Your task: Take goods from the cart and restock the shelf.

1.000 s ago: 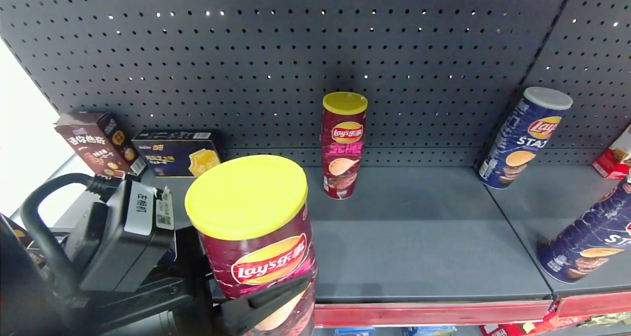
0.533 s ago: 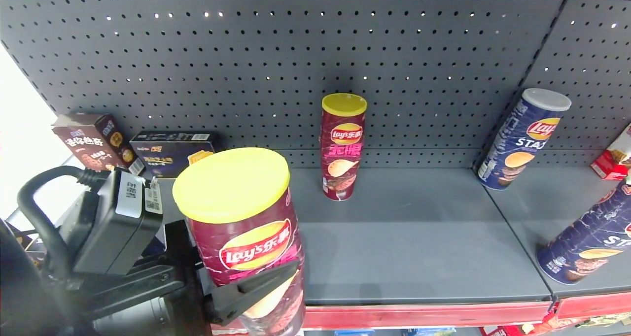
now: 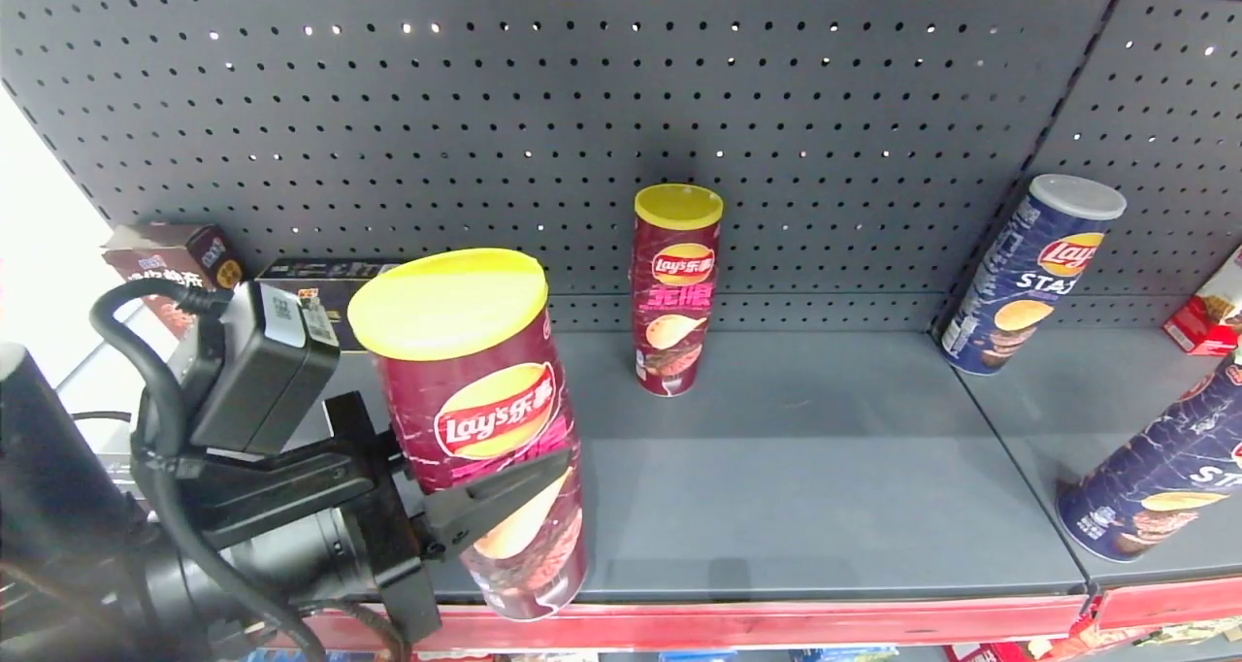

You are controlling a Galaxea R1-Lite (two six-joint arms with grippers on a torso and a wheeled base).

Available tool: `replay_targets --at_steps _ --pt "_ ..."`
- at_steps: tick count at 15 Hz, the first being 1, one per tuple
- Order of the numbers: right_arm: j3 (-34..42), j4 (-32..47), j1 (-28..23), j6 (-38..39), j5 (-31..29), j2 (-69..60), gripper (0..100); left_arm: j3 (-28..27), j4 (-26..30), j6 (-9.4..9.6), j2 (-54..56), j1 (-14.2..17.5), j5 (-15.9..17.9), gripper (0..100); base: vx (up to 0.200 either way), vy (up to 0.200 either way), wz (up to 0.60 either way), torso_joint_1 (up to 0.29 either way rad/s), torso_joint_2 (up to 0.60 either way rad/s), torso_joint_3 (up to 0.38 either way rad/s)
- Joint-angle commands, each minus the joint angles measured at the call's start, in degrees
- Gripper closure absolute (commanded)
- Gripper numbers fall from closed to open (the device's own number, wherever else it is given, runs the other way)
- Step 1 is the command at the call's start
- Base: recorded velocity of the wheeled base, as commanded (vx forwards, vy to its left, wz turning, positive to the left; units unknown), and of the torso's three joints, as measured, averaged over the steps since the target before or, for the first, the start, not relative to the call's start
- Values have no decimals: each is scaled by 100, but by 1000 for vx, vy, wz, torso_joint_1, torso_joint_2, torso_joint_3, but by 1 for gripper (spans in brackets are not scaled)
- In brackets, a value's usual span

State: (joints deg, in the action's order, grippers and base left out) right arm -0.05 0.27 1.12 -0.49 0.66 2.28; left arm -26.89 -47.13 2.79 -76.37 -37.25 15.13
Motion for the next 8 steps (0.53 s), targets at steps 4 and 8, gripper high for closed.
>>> replay_targets --at_steps 4,8 --pt "-663 -27 -68 -109 145 -26 0 -229 -16 -42 -334 157 -1 100 0 0 0 0 0 0" --pt "-2931 79 529 -145 1472 2356 0 -211 -24 -33 -343 192 -10 100 0 0 0 0 0 0"
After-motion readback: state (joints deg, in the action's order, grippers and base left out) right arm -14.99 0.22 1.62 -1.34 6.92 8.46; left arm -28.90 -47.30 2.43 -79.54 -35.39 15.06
